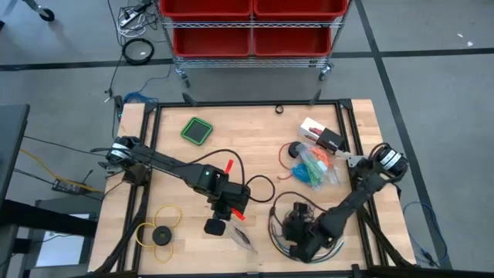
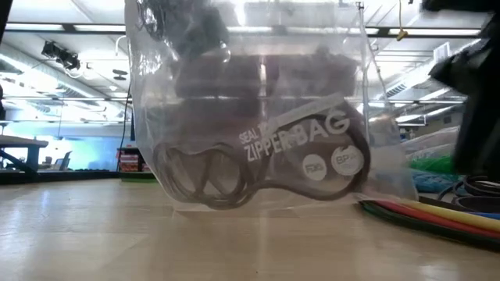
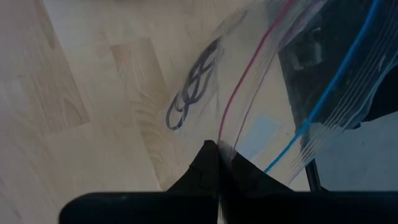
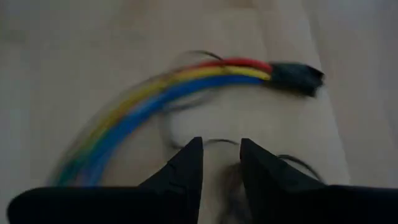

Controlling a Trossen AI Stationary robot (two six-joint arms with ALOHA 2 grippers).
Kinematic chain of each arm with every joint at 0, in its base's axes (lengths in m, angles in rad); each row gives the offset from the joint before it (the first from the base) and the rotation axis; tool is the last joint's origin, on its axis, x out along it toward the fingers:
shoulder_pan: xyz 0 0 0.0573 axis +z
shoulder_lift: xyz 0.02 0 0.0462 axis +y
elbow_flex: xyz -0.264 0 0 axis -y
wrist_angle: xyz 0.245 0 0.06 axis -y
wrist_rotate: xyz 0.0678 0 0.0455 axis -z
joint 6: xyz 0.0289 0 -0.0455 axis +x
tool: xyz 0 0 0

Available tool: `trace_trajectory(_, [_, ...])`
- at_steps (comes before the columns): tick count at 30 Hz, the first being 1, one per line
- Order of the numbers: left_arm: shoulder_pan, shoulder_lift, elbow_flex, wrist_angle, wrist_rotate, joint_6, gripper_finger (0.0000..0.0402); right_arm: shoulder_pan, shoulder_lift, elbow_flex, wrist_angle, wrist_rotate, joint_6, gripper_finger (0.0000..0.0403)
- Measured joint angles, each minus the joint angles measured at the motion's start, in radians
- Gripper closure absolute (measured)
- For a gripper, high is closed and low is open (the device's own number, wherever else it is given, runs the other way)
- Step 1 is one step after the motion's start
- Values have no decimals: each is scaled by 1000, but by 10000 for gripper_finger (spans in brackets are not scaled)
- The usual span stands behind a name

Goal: Sort rubber bands
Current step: Put the black rubber band into the transparent zip bag

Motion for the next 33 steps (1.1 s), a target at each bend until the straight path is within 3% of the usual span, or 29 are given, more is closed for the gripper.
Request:
trace_trajectory(6, [0, 0, 0, 0, 0, 0, 401, -68, 0, -80, 41, -3, -28, 307])
trace_trajectory(13, [0, 0, 0, 0, 0, 0, 401, -121, -4, -103, 83, -184, -59, 328])
trace_trajectory(33, [-7, 0, 0, 4, -11, 1, 401, -138, -56, -105, 120, -120, -45, 335])
